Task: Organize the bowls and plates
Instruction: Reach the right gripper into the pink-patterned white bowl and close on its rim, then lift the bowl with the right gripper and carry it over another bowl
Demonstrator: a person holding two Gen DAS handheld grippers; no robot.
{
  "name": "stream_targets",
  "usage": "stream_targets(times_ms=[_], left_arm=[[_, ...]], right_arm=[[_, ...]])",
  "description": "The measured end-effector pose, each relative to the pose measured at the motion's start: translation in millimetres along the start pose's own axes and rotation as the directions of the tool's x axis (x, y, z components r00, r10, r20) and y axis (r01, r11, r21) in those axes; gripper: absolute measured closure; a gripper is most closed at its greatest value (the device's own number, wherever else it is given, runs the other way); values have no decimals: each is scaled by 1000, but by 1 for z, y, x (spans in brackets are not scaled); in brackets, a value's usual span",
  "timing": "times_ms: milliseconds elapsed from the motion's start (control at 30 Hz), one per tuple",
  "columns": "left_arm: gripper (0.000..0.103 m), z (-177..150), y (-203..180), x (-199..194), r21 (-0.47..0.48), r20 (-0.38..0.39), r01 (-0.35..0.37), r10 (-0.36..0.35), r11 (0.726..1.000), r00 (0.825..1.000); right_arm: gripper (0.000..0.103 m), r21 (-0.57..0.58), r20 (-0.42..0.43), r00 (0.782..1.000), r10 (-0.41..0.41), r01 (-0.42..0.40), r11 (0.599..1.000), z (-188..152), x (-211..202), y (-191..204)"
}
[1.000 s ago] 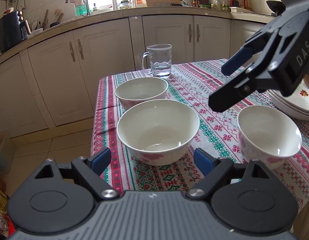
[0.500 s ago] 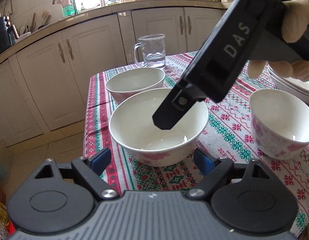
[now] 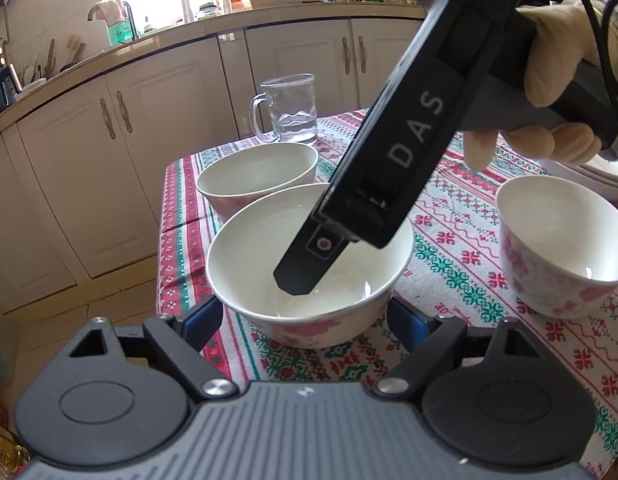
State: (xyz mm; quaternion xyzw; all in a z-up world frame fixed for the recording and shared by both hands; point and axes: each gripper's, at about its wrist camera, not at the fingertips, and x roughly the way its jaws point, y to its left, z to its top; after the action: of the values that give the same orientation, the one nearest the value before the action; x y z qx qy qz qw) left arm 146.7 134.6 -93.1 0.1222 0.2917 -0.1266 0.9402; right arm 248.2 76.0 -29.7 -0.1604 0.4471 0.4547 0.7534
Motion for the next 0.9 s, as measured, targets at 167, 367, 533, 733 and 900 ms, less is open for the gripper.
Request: stream_targets(times_ms=[167,367,533,733,900], left_arm=[[15,1,-1,-3,5,8,10,-10,1000,1000],[16,2,2,-3,-4,0,20,-20,1000,1000],[16,7,2,-9,-4,3,21,-21,1000,1000],[16,17,-6,-29,17,19,21,-22,1000,1000],[16,26,-17,-49,36,36,29,-31,999,999]], right_arm=[[15,13,3,1000,28,-28,1000,0,0,-5],[16,26,11,999,44,-45,999,1,0,-7],[15,17,16,999,37,-37,999,1,-5,-4],[15,22,34,999,38,-39,999,-3,-21,0],[15,3,50,998,29,-29,1000,-10,-43,9]])
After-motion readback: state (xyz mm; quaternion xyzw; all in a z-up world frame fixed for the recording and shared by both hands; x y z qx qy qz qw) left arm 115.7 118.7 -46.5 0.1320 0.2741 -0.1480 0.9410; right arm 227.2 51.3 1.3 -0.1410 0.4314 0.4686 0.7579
